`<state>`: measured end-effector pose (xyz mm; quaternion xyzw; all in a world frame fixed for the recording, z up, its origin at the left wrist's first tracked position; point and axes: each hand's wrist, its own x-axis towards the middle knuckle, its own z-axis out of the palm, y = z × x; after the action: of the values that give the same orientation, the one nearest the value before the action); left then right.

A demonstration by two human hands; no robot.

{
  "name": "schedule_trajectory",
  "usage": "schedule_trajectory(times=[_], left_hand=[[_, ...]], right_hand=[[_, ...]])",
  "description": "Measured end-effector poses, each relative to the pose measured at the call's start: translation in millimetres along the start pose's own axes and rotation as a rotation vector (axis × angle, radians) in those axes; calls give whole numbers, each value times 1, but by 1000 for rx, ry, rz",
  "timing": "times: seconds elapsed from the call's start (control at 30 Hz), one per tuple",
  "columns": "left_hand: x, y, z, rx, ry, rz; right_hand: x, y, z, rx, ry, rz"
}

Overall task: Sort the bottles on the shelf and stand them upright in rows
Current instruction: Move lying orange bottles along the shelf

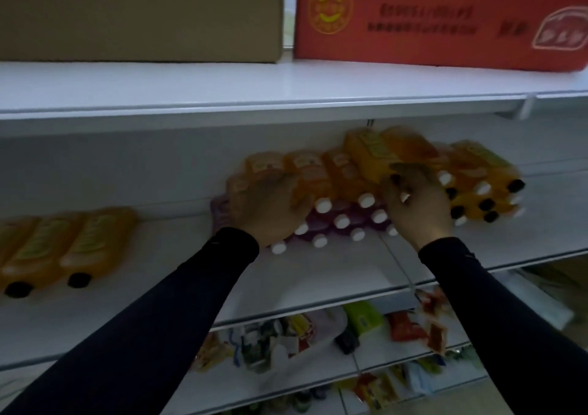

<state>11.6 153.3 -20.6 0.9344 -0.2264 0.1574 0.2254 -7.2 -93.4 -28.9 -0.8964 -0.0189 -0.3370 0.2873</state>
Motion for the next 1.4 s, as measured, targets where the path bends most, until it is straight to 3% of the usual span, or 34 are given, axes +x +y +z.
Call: schedule_trajectory(times=[0.27, 0.4, 0.6, 0.73, 0.93, 1.13, 1.4], left_hand=[[66, 90, 61, -200, -21, -45], [100, 113, 89, -119, -68, -172], [110, 106, 100, -198, -70, -188], [114, 105, 100, -281, -27, -343], [128, 111, 112, -84, -7, -477], [139, 111, 120, 81, 63, -490], [138, 111, 127, -85, 142, -487]], right_hand=[[39, 86, -38, -32, 1, -9], [42, 103, -29, 0, -78, 24], [42, 145, -40, 39, 5, 139], [44, 183, -53, -31, -7, 244], [45, 199, -51, -31, -18, 204], [64, 214, -53, -34, 17, 230], [89, 245, -79, -173, -9, 321]])
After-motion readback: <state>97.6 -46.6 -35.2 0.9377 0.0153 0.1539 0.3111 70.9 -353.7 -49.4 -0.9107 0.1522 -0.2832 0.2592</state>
